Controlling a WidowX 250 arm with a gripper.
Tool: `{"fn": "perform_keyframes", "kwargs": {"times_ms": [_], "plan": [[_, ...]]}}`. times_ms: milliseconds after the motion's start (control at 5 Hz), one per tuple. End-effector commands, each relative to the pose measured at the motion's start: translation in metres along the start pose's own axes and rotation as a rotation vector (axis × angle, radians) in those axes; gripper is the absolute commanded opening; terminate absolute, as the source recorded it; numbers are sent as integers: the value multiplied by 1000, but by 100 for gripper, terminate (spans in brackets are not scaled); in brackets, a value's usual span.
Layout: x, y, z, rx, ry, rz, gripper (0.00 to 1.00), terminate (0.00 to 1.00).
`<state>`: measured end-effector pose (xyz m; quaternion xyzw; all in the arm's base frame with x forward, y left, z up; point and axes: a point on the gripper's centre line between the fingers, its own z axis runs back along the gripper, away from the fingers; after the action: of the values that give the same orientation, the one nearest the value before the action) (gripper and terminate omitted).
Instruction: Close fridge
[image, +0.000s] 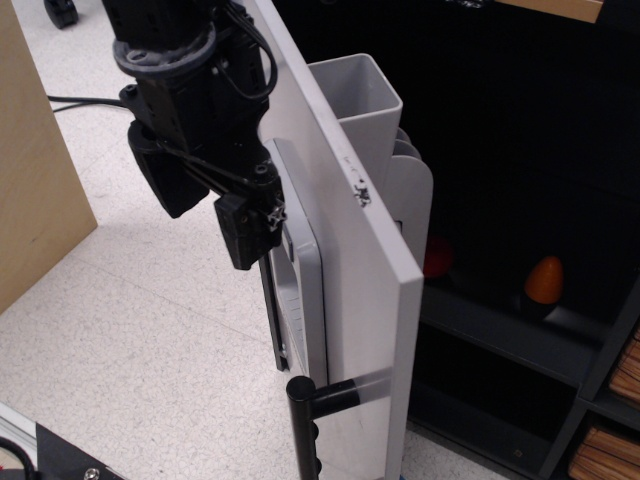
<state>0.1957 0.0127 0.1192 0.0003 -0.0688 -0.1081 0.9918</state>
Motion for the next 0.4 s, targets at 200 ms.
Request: {"fn": "perform_keyframes", "kwargs": {"times_ms": [200], "plan": [[-3,-22,-16,-17,-7,-80,100,0]]}}
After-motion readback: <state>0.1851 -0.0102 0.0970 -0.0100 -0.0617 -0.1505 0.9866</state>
